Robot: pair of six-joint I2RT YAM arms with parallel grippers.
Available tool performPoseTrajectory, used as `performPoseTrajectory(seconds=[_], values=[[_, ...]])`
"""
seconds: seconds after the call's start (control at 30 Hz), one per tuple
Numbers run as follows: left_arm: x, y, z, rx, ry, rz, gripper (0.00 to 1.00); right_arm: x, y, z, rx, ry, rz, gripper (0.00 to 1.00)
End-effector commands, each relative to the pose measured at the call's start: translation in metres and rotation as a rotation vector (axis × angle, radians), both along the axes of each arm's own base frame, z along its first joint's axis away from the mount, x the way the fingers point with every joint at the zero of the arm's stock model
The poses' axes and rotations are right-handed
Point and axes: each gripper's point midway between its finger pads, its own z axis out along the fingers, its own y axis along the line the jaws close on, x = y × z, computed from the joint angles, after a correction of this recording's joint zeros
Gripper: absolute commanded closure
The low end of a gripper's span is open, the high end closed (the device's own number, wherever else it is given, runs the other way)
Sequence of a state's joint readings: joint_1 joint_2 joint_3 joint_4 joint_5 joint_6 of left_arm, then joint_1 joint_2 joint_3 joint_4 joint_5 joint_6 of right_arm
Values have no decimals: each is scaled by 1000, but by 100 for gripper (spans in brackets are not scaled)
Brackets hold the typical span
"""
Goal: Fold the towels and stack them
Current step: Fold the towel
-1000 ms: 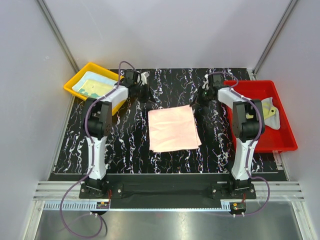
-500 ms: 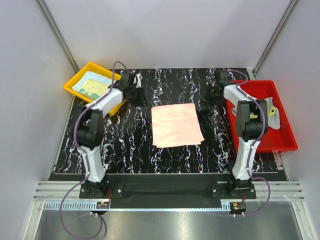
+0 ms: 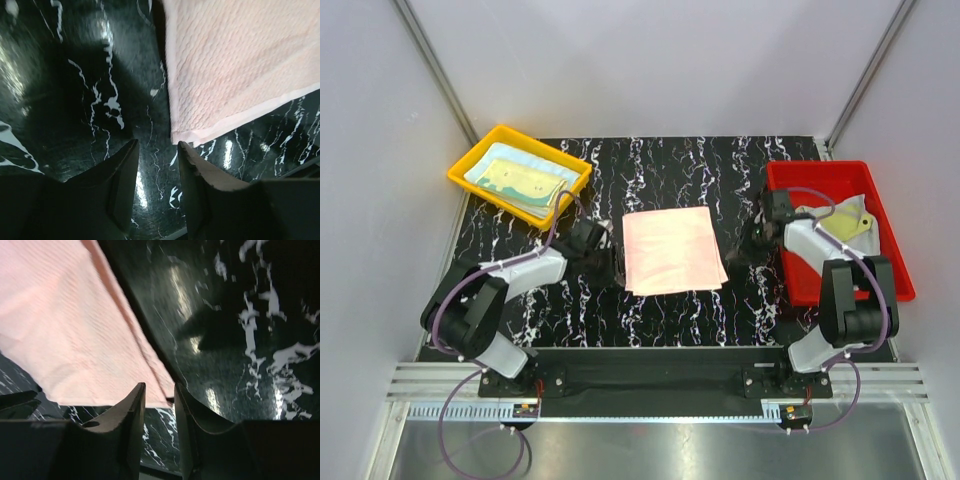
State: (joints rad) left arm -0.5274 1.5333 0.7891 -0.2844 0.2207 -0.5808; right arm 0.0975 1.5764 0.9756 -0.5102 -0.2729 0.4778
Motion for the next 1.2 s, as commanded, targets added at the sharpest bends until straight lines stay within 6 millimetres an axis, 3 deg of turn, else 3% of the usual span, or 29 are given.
performPoseTrajectory(seconds=[0.0,0.33,0.5,0.73,1.17], values=[[17,-6,10,-49,-98,103,57,-14,7,1,16,-18,-27,63],[4,-17,-9,-60,-49,148,55,-44,36,-37,-48,40,7,63],[1,-16,-19,-35,-29,158,58,-53,33,-49,-99,47,-14,63],[1,-8,-34,31,-9,174,62,-57,33,-46,-124,42,-3,64],[-1,-4,-36,68,13,170,78,-53,24,-32,-209,36,35,65]])
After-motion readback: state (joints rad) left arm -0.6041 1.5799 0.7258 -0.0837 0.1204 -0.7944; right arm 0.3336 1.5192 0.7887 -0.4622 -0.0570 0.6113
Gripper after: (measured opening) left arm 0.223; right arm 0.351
